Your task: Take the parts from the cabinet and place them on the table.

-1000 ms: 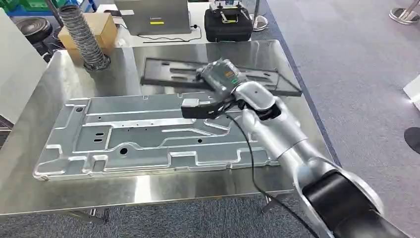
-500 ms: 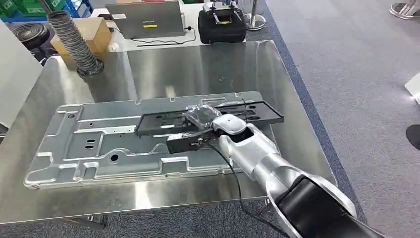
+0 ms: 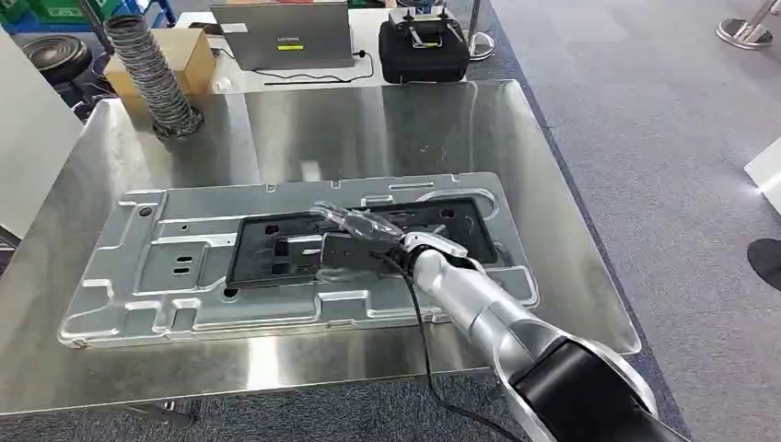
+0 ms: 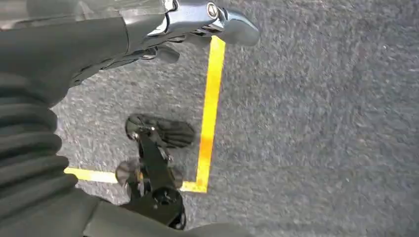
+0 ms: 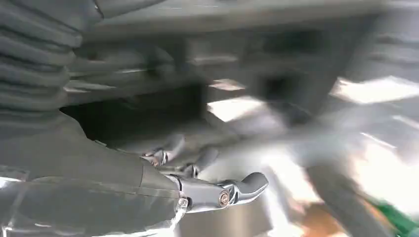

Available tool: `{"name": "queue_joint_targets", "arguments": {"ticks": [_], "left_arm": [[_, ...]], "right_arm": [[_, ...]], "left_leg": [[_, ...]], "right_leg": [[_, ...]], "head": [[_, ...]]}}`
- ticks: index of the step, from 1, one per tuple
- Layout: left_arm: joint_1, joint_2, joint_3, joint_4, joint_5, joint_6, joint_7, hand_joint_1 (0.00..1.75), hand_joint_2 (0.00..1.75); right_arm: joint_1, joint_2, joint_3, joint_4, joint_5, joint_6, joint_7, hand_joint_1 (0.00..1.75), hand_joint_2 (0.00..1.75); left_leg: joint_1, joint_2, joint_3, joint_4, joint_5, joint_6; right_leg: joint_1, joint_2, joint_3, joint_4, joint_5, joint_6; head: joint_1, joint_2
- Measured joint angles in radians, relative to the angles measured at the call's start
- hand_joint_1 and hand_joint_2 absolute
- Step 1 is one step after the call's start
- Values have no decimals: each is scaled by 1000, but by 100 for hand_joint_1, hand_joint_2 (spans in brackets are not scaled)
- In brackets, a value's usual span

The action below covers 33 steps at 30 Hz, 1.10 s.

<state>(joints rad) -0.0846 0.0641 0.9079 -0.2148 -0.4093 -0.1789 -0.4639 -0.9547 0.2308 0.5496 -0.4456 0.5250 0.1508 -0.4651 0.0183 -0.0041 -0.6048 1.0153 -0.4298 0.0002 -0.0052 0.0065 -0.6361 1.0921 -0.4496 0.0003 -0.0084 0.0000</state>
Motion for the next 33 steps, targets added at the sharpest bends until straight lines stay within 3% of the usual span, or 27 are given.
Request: {"name": "queue_joint_targets", "arguments": {"ticks": [1, 2, 4, 5, 6, 7, 8, 11, 12, 13, 14, 16, 17, 20, 21, 22, 23, 24, 26, 27, 28, 30, 32, 33], "left_arm": [[1, -3, 4, 0, 3, -6, -5, 0, 0], [2, -3, 11, 0, 9, -11, -12, 0, 0], [9, -3, 24, 0, 19, -19, -21, 0, 0], [15, -5, 30, 0, 23, -19, -24, 0, 0], [19, -6, 43, 0, 29, -19, -25, 0, 0], [26, -9, 52, 0, 34, -18, -27, 0, 0], [30, -10, 59, 0, 34, -18, -28, 0, 0], [41, -11, 75, 0, 37, -14, -30, 0, 0], [41, -12, 80, 0, 41, -13, -31, 0, 0], [40, -13, 91, 0, 47, -11, -33, 0, 0], [39, -14, 98, 0, 53, -9, -35, 0, 0], [43, -16, 119, 0, 56, 1, -43, 0, 0], [46, -20, 125, 0, 57, 2, -44, 0, 0], [61, -26, 149, 0, 57, 5, -48, 0, 0], [60, -30, 154, 0, 57, 7, -48, 0, 0], [58, -35, 162, 0, 53, 9, -48, 0, 0], [59, -38, 168, 0, 53, 10, -48, 0, 0], [62, -41, 171, 0, 52, 11, -48, 0, 0], [66, -45, 177, 0, 50, 13, -48, 0, 0], [65, -46, 183, 0, 49, 14, -48, 0, 0], [64, -47, 185, 0, 48, 14, -48, 0, 0], [57, -48, 191, 0, 43, 14, -48, 0, 0], [49, -49, 192, 0, 43, 14, -48, 0, 0], [46, -49, 195, -1, 42, 15, -48, 0, 0]], "right_arm": [[-2, 0, -36, -24, -83, 47, -15, 0, 0], [-3, -1, -78, -57, -184, 98, -21, 0, 0], [-1, -18, -159, -147, -398, 182, 7, 0, 0], [2, -35, -198, -210, -503, 201, 36, 0, 0], [8, -66, -244, -302, -620, 199, 59, 0, 0], [8, -86, -287, -382, -703, 197, 83, 0, 0], [7, -109, -319, -435, -749, 197, 103, 0, 0], [28, -156, -379, -553, -777, 175, 110, 0, 0], [39, -164, -391, -586, -757, 130, 77, 0, 0], [62, -193, -412, -641, -707, 32, 28, 0, 0], [82, -209, -433, -696, -640, -77, 2, 0, 0], [132, -277, -509, -829, -447, -336, -13, 0, 0], [160, -294, -541, -875, -403, -382, -15, 0, 0], [290, -365, -679, -1011, -189, -547, -6, 0, 0], [376, -383, -725, -1054, -163, -585, -19, 0, 0], [476, -404, -791, -1094, -175, -604, -64, 0, 0], [561, -414, -858, -1116, -197, -606, -115, 0, 0], [619, -416, -908, -1125, -211, -603, -145, 0, 0], [699, -418, -990, -1156, -205, -597, -171, 0, 0], [721, -419, -1008, -1167, -196, -593, -164, 0, 0], [727, -419, -1018, -1173, -190, -591, -160, 0, 0], [734, -419, -1033, -1183, -176, -584, -146, 0, 0], [777, -422, -1054, -1203, -149, -596, -104, 0, 0], [815, -422, -1069, -1217, -141, -613, -76, 0, 0]], "left_leg": [[0, 0, -2, 2, -2, -3], [-7, -1, -5, 8, -3, -8], [-5, -1, -6, 5, -2, -16], [-3, -2, -4, -1, 2, -23], [-4, -4, -5, 1, -1, -28], [-4, 0, -11, 17, -18, -31], [-4, 0, -29, 66, -54, -34], [1, 1, -122, 299, -161, -44], [2, 1, -133, 326, -161, -44], [3, 1, -121, 303, -140, -44], [3, 1, -89, 239, -104, -42], [3, 0, 8, 39, -13, -34], [1, -6, 29, 18, -31, -31], [-8, -4, 22, 11, -22, -15], [-6, -7, 26, 2, -17, -4], [3, -10, 33, -17, -6, 12], [2, -15, 32, -22, -1, 20], [1, -17, 24, -22, 4, 26], [-8, -11, 4, -19, 13, 31], [-11, -4, -6, -18, 19, 31], [-12, -2, -10, -17, 22, 31], [-14, 13, -36, -10, 38, 27], [-13, 15, -56, -2, 50, 23], [-16, 10, -60, 3, 57, 17]], "right_leg": [[2, -1, 26, -58, -1, -5], [7, -2, 27, -66, 2, -3], [8, -1, 25, -64, 1, -6], [11, -1, 25, -64, 2, -12], [1, -5, 30, -77, 9, -20], [-2, -9, 34, -82, 12, -24], [-4, -13, 34, -83, 13, -27], [-2, -11, 34, -82, 12, -28], [-3, -8, 35, -81, 12, -28], [-3, -8, 36, -79, 14, -26], [-3, -8, 38, -78, 12, -25], [-4, -13, 42, -73, 6, -14], [2, -18, 38, -72, 3, -7], [1, -16, 37, -79, 15, 11], [4, -21, 46, -87, 16, 19], [2, -20, 56, -89, 3, 27], [0, -13, 49, -64, -32, 30], [-4, -10, 21, -3, -82, 30], [-5, -7, -48, 165, -177, 34], [-6, -7, -66, 222, -198, 36], [-6, -7, -65, 233, -199, 36], [-10, -8, 0, 161, -143, 36], [-13, -9, 117, 0, -86, 35], [-14, -8, 182, -94, -116, 33]], "head": [[0, 0], [-1, 0], [-2, 0], [-1, 0], [0, 0], [-3, 0], [-8, 0], [-6, 0], [-7, 0], [-7, 0], [-7, 0], [-7, 0], [-5, 0], [-7, 0], [-7, 0], [-4, 0], [6, 0], [15, 0], [19, 0], [19, 0], [19, 0], [18, 0], [18, 0], [19, 0]]}}
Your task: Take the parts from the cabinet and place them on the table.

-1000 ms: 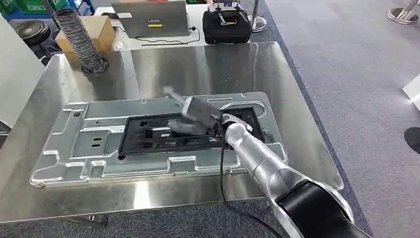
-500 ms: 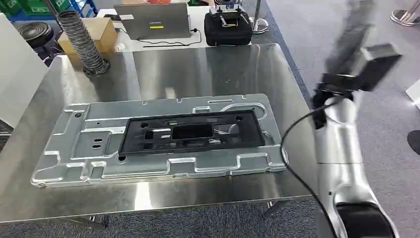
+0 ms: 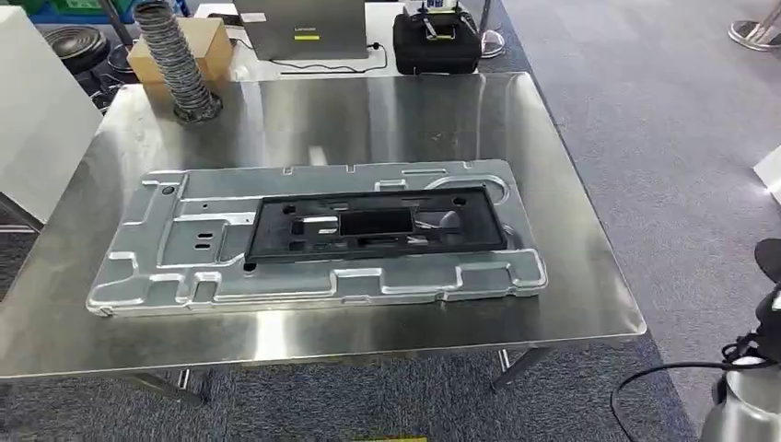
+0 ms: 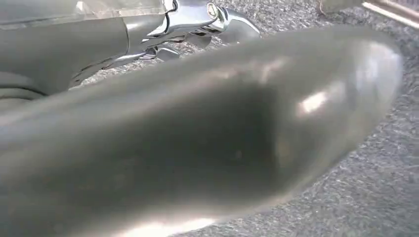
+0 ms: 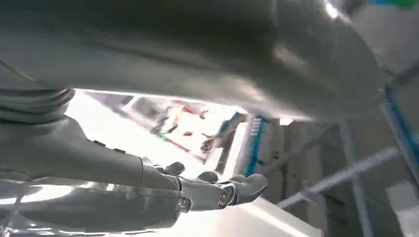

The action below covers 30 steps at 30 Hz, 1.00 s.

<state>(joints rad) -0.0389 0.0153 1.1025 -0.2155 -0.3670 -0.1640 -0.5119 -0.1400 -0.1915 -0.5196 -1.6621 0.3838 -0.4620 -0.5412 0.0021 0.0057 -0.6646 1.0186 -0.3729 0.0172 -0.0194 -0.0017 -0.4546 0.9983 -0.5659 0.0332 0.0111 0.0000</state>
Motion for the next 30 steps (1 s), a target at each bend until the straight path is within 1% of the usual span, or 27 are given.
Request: {"name": "queue_joint_targets", "arguments": {"ticks": [1, 2, 4, 5, 6, 7, 8, 9, 10, 11, 12, 13, 14, 15, 16, 17, 19, 20, 21, 22, 24, 25, 26, 27, 28, 29, 30], "left_arm": [[2, 0, 2, 0, -1, 0, 0, 0, 0], [5, -1, 5, 0, -4, 0, -1, 0, 0], [10, -2, 9, 0, -11, -3, -2, 0, 0], [16, -2, 16, -1, -14, -6, -1, 0, 0], [20, -3, 20, -1, -19, -11, -3, 0, 0], [21, -3, 21, -1, -21, -16, -5, 0, 0], [20, -3, 23, -1, -26, -21, -12, 0, 0], [19, -3, 25, -2, -29, -28, -18, 0, 0], [18, -2, 29, -4, -33, -35, -21, 0, 0], [18, -2, 31, -5, -40, -41, -24, 0, 0], [18, -2, 34, -5, -46, -46, -24, 0, 0], [18, -2, 38, -5, -52, -48, -24, 0, 0], [18, -2, 42, -6, -56, -50, -24, 0, 0], [16, -2, 45, -8, -61, -50, -24, 0, 0], [14, 3, 46, -12, -64, -50, -26, 0, 0], [11, 3, 46, -13, -67, -53, -27, 0, 0], [9, 3, 47, -13, -77, -55, -26, 0, 0], [11, 3, 47, -13, -84, -57, -24, 0, 0], [10, -2, 47, -13, -89, -61, -23, 0, 0], [11, -3, 47, -13, -96, -63, -21, 0, 0], [13, -7, 48, -13, -104, -64, -16, 0, 0], [12, -11, 49, -13, -106, -64, -14, 0, 0], [12, -13, 50, -13, -111, -63, -12, 0, 0], [12, -13, 51, -13, -116, -63, -11, 0, 0], [12, -15, 51, -13, -117, -63, -10, 0, 0], [11, -17, 51, -13, -121, -63, -9, 0, 0], [10, -18, 51, -13, -125, -63, -8, 0, 0]], "right_arm": [[34, 1, -12, -6, -1, -17, 10, 0, 0], [81, 3, -35, -5, -8, -38, -7, 0, 0], [133, 18, -76, 5, -8, -44, -40, 0, 0], [158, 32, -96, 13, -3, -45, -50, 0, 0], [172, 42, -114, 23, 12, -41, -62, 0, 0], [189, 54, -135, 39, 33, -33, -72, 0, 0], [204, 68, -166, 61, 67, -21, -79, 0, 0], [214, 84, -202, 88, 102, -14, -87, 0, 0], [221, 103, -243, 114, 138, 1, -96, 0, 0], [225, 124, -289, 137, 174, 22, -107, 0, 0], [228, 143, -334, 155, 202, 48, -119, 0, 0], [230, 161, -380, 165, 219, 72, -128, 0, 0], [230, 177, -419, 171, 234, 88, -131, 0, 0], [229, 192, -455, 176, 252, 103, -131, 0, 0], [229, 209, -485, 181, 271, 113, -127, 0, 0], [230, 217, -507, 185, 296, 119, -123, 0, 0], [221, 232, -555, 218, 377, 119, -118, 0, 0], [215, 235, -583, 247, 420, 111, -111, 0, 0], [207, 235, -612, 296, 470, 91, -105, 0, 0], [198, 232, -646, 371, 527, 58, -94, 0, 0], [179, 224, -696, 499, 606, -13, -82, 0, 0], [168, 219, -715, 589, 649, -65, -64, 0, 0], [160, 212, -731, 667, 685, -97, -35, 0, 0], [155, 206, -746, 741, 715, -121, -5, 0, 0], [151, 202, -754, 796, 735, -140, 17, 0, 0], [144, 192, -761, 864, 762, -154, 50, 0, 0], [136, 187, -763, 922, 787, -162, 76, 0, 0]], "left_leg": [[-1, -7, 2, 1, 7, -6], [-1, -12, 6, -3, 13, -13], [0, -15, 4, -11, 31, -25], [1, -17, -2, -16, 38, -34], [6, -12, -14, 2, -6, -38], [6, -11, -28, 45, -76, -44], [7, -11, -40, 116, -150, -49], [7, -11, -50, 197, -209, -52], [7, -11, -54, 265, -233, -53], [7, -11, -45, 298, -224, -52], [6, -11, -18, 295, -195, -49], [3, -11, 32, 251, -154, -42], [0, -12, 92, 181, -129, -33], [-6, -14, 168, 84, -131, -17], [-18, -13, 242, -22, -162, -2], [-14, -11, 264, -68, -177, -5], [-20, -11, 250, -71, -171, 0], [-16, -10, 244, -83, -153, 7], [-10, 0, 236, -88, -138, 13], [-9, -1, 222, -89, -127, 24], [-10, 1, 193, -83, -107, 27], [-11, 2, 176, -79, -96, 27], [-11, 4, 159, -73, -88, 26], [-11, 4, 141, -64, -81, 23], [-10, 5, 124, -54, -76, 21], [-10, 6, 108, -44, -71, 18], [-10, 6, 96, -33, -68, 13]], "right_leg": [[9, 1, 5, -1, 11, -10], [5, 2, 1, -11, 14, -17], [12, 1, -7, -6, 24, -29], [6, -1, -20, -12, 40, -41], [5, -1, -34, -12, 54, -46], [4, 0, -50, -12, 65, -52], [5, 0, -65, -11, 77, -53], [7, -1, -80, -10, 89, -54], [8, -1, -97, -9, 100, -54], [10, -2, -112, -7, 109, -54], [11, -2, -127, -4, 119, -53], [13, -3, -142, -1, 127, -53], [17, -2, -152, 1, 136, -52], [14, -2, -156, 2, 144, -52], [21, -1, -159, 4, 151, -46], [19, -3, -161, 3, 160, -42], [14, -3, -168, -5, 182, -31], [19, -1, -170, -10, 194, -23], [15, 4, -176, 1, 168, -19], [14, 3, -189, 37, 107, -14], [9, 3, -224, 177, -10, -5], [7, 3, -240, 256, -42, 0], [5, 3, -242, 299, -38, 4], [3, 2, -224, 300, -5, 6], [0, 2, -187, 260, 34, 7], [-2, 2, -134, 189, 64, 6], [-4, 2, -71, 100, 70, 4]], "head": [[-2, 0], [0, 0], [1, 0], [1, 0], [-2, 0], [-4, 0], [-8, 0], [-6, 0], [-8, 0], [-6, 0], [-7, 0], [-8, 0], [-7, 0], [-8, 0], [-6, 0], [-11, 0], [-14, 0], [-13, 0], [-15, 0], [-9, 0], [-7, 0], [-8, 0], [-7, 0], [-7, 0], [-7, 0], [-8, 0], [-7, 0]]}}
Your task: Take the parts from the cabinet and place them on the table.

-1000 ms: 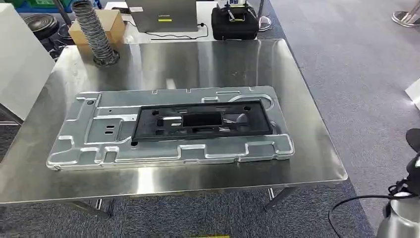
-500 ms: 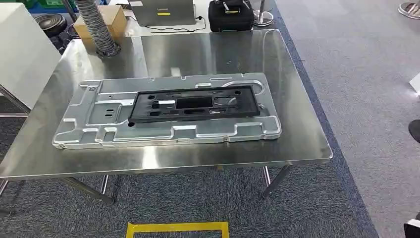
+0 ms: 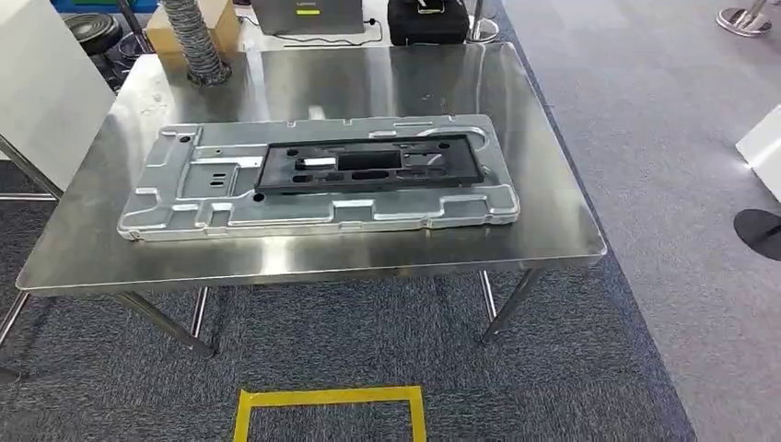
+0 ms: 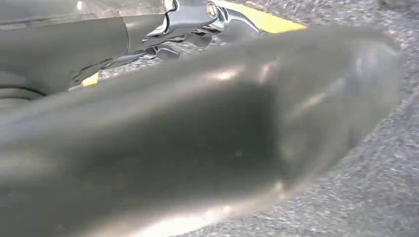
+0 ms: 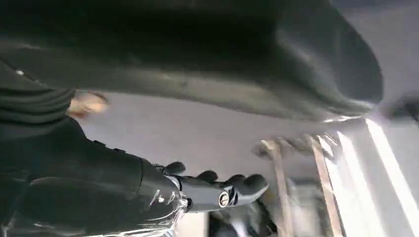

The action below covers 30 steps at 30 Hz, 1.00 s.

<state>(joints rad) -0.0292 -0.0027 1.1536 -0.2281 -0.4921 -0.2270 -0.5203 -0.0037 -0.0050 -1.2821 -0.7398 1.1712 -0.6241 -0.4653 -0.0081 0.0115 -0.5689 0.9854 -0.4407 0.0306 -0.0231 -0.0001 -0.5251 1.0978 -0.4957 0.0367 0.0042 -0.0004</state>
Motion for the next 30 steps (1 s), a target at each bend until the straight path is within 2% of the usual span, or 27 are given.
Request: {"name": "queue_joint_targets", "arguments": {"ticks": [1, 2, 4, 5, 6, 7, 8, 9, 10, 11, 12, 13, 14, 15, 16, 17, 19, 20, 21, 22, 23, 25, 26, 27, 28, 29, 30], "left_arm": [[-1, 0, 0, 0, -2, 0, 0, 0, 0], [-4, -2, 0, 0, -5, -1, 1, 0, 0], [-9, -2, 1, 0, -11, -4, 3, 0, 0], [-7, -2, 1, 0, -13, -6, 4, 0, 0], [-7, -1, 2, 0, -13, -6, 5, 0, 0], [-4, -2, 2, 0, -13, -6, 5, 0, 0], [-4, -2, 2, 0, -14, -6, 5, 0, 0], [-6, -2, 2, 0, -13, -6, 5, 0, 0], [-6, -2, 2, 0, -14, -6, 5, 0, 0], [-6, -2, 2, 0, -14, -6, 5, 0, 0], [-5, -2, 2, 0, -14, -6, 6, 0, 0], [-5, -2, 2, 0, -14, -6, 6, 0, 0], [-7, -2, 2, 0, -14, -6, 6, 0, 0], [-8, -1, 2, 0, -14, -7, 5, 0, 0], [-11, -2, 2, 0, -16, -10, 6, 0, 0], [-13, -2, 2, 0, -21, -13, 6, 0, 0], [-13, -2, 2, 0, -29, -19, 7, 0, 0], [-12, -2, 3, 0, -35, -20, 7, 0, 0], [-12, -3, 2, 0, -45, -19, 7, 0, 0], [-16, -4, 2, 0, -53, -19, 10, 0, 0], [-17, -4, 2, 0, -61, -20, 13, 0, 0], [-18, -4, 0, 0, -75, -24, 16, 0, 0], [-19, -4, -2, 0, -84, -26, 18, 0, 0], [-21, -4, -4, 0, -87, -25, 21, 0, 0], [-23, -4, -5, 0, -90, -24, 24, 0, 0], [-26, -4, -5, 0, -94, -23, 26, 0, 0], [-27, -4, -5, 0, -94, -23, 26, 0, 0]], "right_arm": [[-8, -5, 0, 53, 27, -9, 22, 0, 0], [-15, -7, 0, 98, 51, -16, 39, 0, 0], [-21, -6, 0, 185, 81, -26, 69, 0, 0], [-23, -6, 0, 222, 93, -25, 90, 0, 0], [-27, -5, 0, 252, 101, -24, 98, 0, 0], [-31, -6, 0, 274, 106, -24, 104, 0, 0], [-32, -5, 0, 297, 107, -24, 106, 0, 0], [-32, -4, 0, 316, 108, -24, 106, 0, 0], [-33, -4, 0, 332, 108, -24, 107, 0, 0], [-34, -5, 0, 343, 109, -24, 109, 0, 0], [-35, -4, 0, 352, 110, -24, 110, 0, 0], [-36, -4, 0, 363, 111, -24, 111, 0, 0], [-37, -4, 0, 371, 111, -24, 111, 0, 0], [-37, -4, 0, 377, 117, -24, 116, 0, 0], [-38, -5, 1, 382, 145, -23, 146, 0, 0], [-39, -5, 8, 390, 183, -17, 187, 0, 0], [-42, -5, 33, 416, 259, 20, 290, 0, 0], [-42, 0, 45, 431, 291, 51, 340, 0, 0], [-42, 4, 54, 444, 320, 93, 397, 0, 0], [-44, 13, 68, 457, 341, 131, 446, 0, 0], [-47, 21, 82, 467, 341, 162, 481, 0, 0], [-51, 46, 89, 483, 336, 206, 490, 0, 0], [-55, 61, 92, 494, 340, 217, 475, 0, 0], [-58, 75, 101, 501, 339, 220, 449, 0, 0], [-62, 82, 106, 504, 334, 224, 427, 0, 0], [-67, 87, 106, 508, 332, 228, 406, 0, 0], [-72, 90, 107, 510, 332, 233, 400, 0, 0]], "left_leg": [[-2, 1, -15, 10, 3, -5], [-2, 4, -22, 15, 11, -12], [3, 5, -27, 11, 29, -24], [1, 3, -29, 9, 37, -31], [4, -2, -40, 15, 25, -35], [4, -5, -51, 43, -22, -44], [7, -6, -67, 107, -82, -49], [10, -6, -87, 188, -136, -54], [11, -6, -104, 267, -176, -57], [13, -5, -111, 318, -188, -60], [15, -5, -96, 324, -171, -62], [17, -5, -62, 288, -136, -62], [20, -5, -7, 212, -96, -64], [22, -6, 58, 115, -69, -64], [25, -9, 111, 30, -82, -64], [15, -15, 138, -21, -95, -59], [14, -16, 130, -21, -95, -47], [13, -15, 123, -17, -89, -39], [21, -11, 110, -26, -76, -22], [19, -8, 100, -23, -66, -12], [18, -5, 86, -23, -57, 1], [10, -3, 60, -22, -37, 7], [7, -1, 45, -20, -26, 8], [2, 1, 30, -17, -15, 8], [0, 2, 13, -12, -5, 8], [-3, 2, -4, -6, 4, 7], [-5, 2, -19, 0, 11, 6]], "right_leg": [[4, 0, 58, -90, -33, -6], [10, 0, 72, -131, -46, -16], [17, 0, 60, -125, -34, -25], [16, -1, 52, -131, -24, -33], [5, -7, 47, -141, -11, -42], [7, -4, 37, -143, 2, -50], [7, -6, 26, -141, 10, -52], [8, -7, 15, -138, 17, -53], [8, -8, 2, -135, 25, -52], [8, -9, -12, -132, 33, -51], [8, -9, -26, -128, 42, -50], [7, -9, -38, -125, 49, -48], [6, -8, -50, -120, 55, -44], [4, -7, -60, -114, 60, -38], [5, -7, -68, -109, 64, -32], [8, -7, -73, -104, 70, -24], [10, -7, -78, -107, 89, -16], [10, -7, -78, -110, 98, -8], [9, -2, -87, -107, 98, -2], [6, -2, -100, -85, 59, 2], [5, -2, -117, -35, -4, 3], [7, -2, -151, 118, -122, 5], [7, -2, -160, 186, -144, 4], [7, -2, -154, 221, -125, 2], [9, -2, -131, 215, -80, -3], [11, -2, -94, 175, -35, -10], [14, -2, -40, 105, -9, -18]], "head": [[0, 0], [-4, 0], [-2, 0], [-1, 0], [1, 0], [-2, 0], [-8, 0], [-7, 0], [-8, 0], [-8, 0], [-8, 0], [-8, 0], [-8, 0], [-8, 0], [-9, 0], [-8, 0], [-8, 0], [-6, 0], [-7, 0], [-7, 0], [-1, 0], [0, 0], [0, 0], [-1, 0], [0, 0], [-1, 0], [0, 0]]}}
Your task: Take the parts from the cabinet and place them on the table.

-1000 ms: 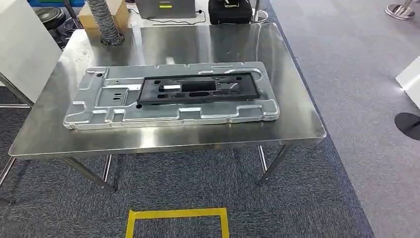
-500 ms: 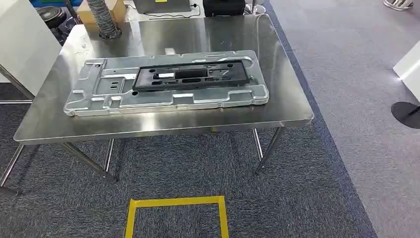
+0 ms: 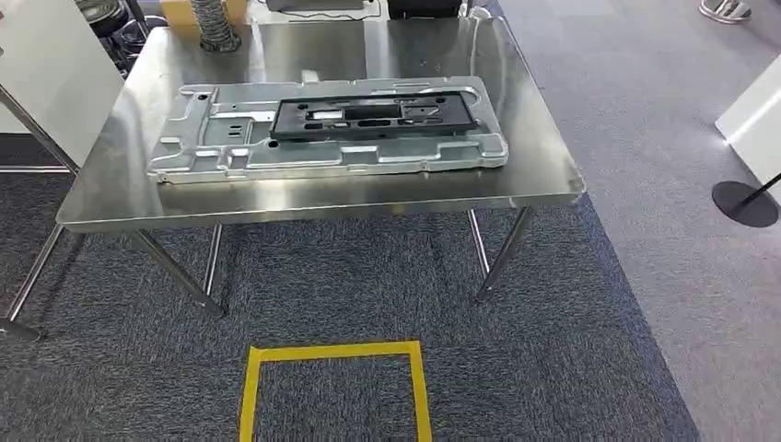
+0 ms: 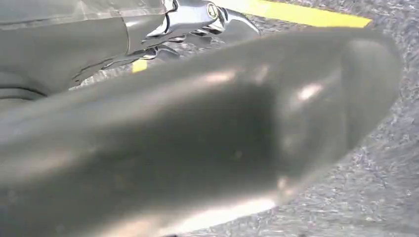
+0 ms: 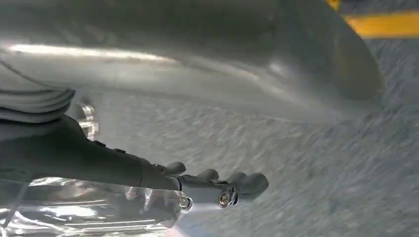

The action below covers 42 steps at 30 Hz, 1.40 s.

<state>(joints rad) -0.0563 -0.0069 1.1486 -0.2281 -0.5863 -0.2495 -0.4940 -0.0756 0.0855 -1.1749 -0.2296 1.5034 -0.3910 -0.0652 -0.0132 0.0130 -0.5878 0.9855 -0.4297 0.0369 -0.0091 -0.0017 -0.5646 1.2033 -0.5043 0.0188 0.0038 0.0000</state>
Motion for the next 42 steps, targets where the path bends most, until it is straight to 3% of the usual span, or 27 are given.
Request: {"name": "queue_joint_targets", "arguments": {"ticks": [2, 3, 6, 7, 10, 11, 12, 13, 15, 16, 18, 19, 21, 22, 24, 25, 26, 27, 28, 30, 31, 33, 34, 37, 39, 41, 42], "left_arm": [[-1, -2, 0, 0, -2, 0, -1, 0, 0], [-1, -2, 0, 0, -2, -1, -3, 0, 0], [2, 0, 0, 0, -5, -3, -6, 0, 0], [4, 2, 0, 0, -5, -3, -5, 0, 0], [10, 1, 0, 1, -7, -3, -3, 0, 0], [10, 1, 0, 1, -7, -3, -3, 0, 0], [10, 1, 0, 1, -8, -3, -3, 0, 0], [10, 1, 0, 1, -8, -3, -2, 0, 0], [9, 1, 0, 1, -8, -3, -3, 0, 0], [8, 1, 0, 1, -7, -3, -3, 0, 0], [1, 2, 0, 0, -7, -3, -5, 0, 0], [-1, 2, 0, 0, -6, -3, -6, 0, 0], [3, 1, 0, 1, -5, -3, -10, 0, 0], [5, 0, 0, 1, -5, -3, -11, 0, 0], [6, 0, 0, 1, -6, -3, -13, 0, 0], [6, 0, 0, 1, -8, -4, -13, 0, 0], [7, 1, 0, 1, -8, -4, -13, 0, 0], [7, 1, 0, 1, -8, -4, -13, 0, 0], [6, 1, 0, 1, -8, -4, -14, 0, 0], [7, 0, 0, 1, -8, -4, -14, 0, 0], [6, 0, 0, 1, -10, -4, -14, 0, 0], [6, 1, 0, 1, -15, -5, -13, 0, 0], [6, 1, 0, 1, -16, -6, -12, 0, 0], [8, 0, 0, 1, -21, -4, -9, 0, 0], [15, 0, 0, 1, -22, 2, -5, 0, 0], [13, -1, 0, 1, -23, 10, -1, 0, 0], [13, -1, 0, 1, -23, 14, 1, 0, 0]], "right_arm": [[-9, -1, 6, 1, 1, 15, -1, 0, 0], [-12, -1, 7, 2, 3, 19, 5, 0, 0], [-12, -2, 13, 3, 12, 39, 40, 0, 0], [-11, -2, 14, 8, 16, 46, 50, 0, 0], [-7, -7, 21, 8, 22, 49, 60, 0, 0], [-6, -8, 25, 8, 22, 49, 61, 0, 0], [-7, -8, 27, 8, 22, 49, 62, 0, 0], [-7, -8, 28, 8, 23, 49, 62, 0, 0], [-7, -8, 29, 8, 24, 48, 61, 0, 0], [-7, -8, 30, 8, 24, 47, 55, 0, 0], [-8, -8, 33, 8, 25, 47, 43, 0, 0], [-9, -8, 34, 8, 25, 47, 38, 0, 0], [-11, -8, 37, 8, 25, 48, 33, 0, 0], [-10, -10, 37, 9, 23, 50, 29, 0, 0], [-8, -10, 37, 9, 17, 50, 27, 0, 0], [-7, -9, 37, 11, 14, 51, 27, 0, 0], [-7, -8, 37, 12, 13, 51, 27, 0, 0], [-8, -9, 37, 13, 13, 50, 27, 0, 0], [-8, -9, 37, 13, 11, 50, 27, 0, 0], [-8, -9, 37, 13, 10, 50, 27, 0, 0], [-10, -9, 37, 13, 8, 50, 27, 0, 0], [-15, -9, 37, 13, 2, 50, 27, 0, 0], [-17, -9, 37, 13, -2, 50, 28, 0, 0], [-13, -8, 36, 14, -9, 50, 32, 0, 0], [-15, -7, 33, 16, -13, 50, 34, 0, 0], [-9, -8, 32, 16, -15, 50, 34, 0, 0], [-8, -8, 31, 16, -17, 50, 32, 0, 0]], "left_leg": [[-7, -1, -15, 12, 12, -5], [-6, 0, -19, 12, 22, -10], [-3, -1, -31, 3, 60, -27], [-1, -5, -41, 9, 41, -32], [12, -7, -81, 178, -152, -54], [16, -7, -90, 251, -187, -60], [20, -7, -93, 312, -181, -65], [25, -7, -80, 338, -136, -70], [31, -7, -6, 270, -46, -76], [33, -7, 64, 181, -45, -76], [29, -9, 213, -42, -135, -63], [28, -9, 209, -50, -147, -55], [22, -8, 191, -41, -129, -40], [32, -1, 179, -45, -112, -29], [29, 2, 149, -44, -87, -12], [27, 1, 130, -42, -72, -11], [25, 2, 109, -39, -57, -11], [24, 3, 88, -33, -45, -11], [24, 4, 66, -25, -34, -13], [24, 4, 19, -5, -13, -19], [24, 3, -3, 7, -4, -22], [18, 0, -27, 32, 7, -33], [18, 2, -29, 33, 18, -40], [21, -1, -35, 20, 54, -59], [27, -4, -64, 74, -51, -65], [27, -5, -92, 210, -165, -71], [27, -5, -103, 285, -182, -73]], "right_leg": [[16, -1, 148, -203, -37, -22], [14, -2, 175, -264, -61, -22], [15, 0, 153, -268, -34, -32], [8, -9, 138, -273, -17, -38], [7, -9, 87, -270, 22, -48], [7, -11, 70, -267, 34, -47], [7, -11, 49, -262, 48, -46], [6, -11, 25, -255, 61, -43], [2, -10, -19, -236, 81, -36], [2, -10, -39, -225, 89, -31], [6, -9, -55, -204, 100, -20], [5, -11, -58, -204, 114, -13], [3, -11, -64, -213, 140, 1], [0, -7, -70, -204, 126, 7], [-4, -3, -97, -126, -1, 14], [-4, -2, -115, -44, -70, 19], [-5, -2, -130, 35, -109, 22], [-6, -2, -135, 94, -111, 24], [-6, -2, -126, 120, -82, 26], [-8, -2, -55, 62, 6, 25], [-10, -2, 9, -16, 20, 24], [-7, 2, 152, -223, -58, 15], [-5, 2, 156, -235, -73, 3], [-3, -2, 126, -237, -41, -25], [-3, -5, 96, -238, -16, -43], [2, -6, 62, -237, 11, -48], [6, -6, 42, -236, 25, -49]], "head": [[0, 0], [-2, 0], [-2, 0], [6, 0], [-5, 0], [-5, 0], [-6, 0], [-7, 0], [-6, 0], [-8, 0], [-7, 0], [-6, 0], [-7, 0], [-3, 0], [0, 0], [3, 0], [2, 0], [2, 0], [2, 0], [2, 0], [2, 0], [3, 0], [-4, 0], [-2, 0], [-8, 0], [-9, 0], [-10, 0]]}}
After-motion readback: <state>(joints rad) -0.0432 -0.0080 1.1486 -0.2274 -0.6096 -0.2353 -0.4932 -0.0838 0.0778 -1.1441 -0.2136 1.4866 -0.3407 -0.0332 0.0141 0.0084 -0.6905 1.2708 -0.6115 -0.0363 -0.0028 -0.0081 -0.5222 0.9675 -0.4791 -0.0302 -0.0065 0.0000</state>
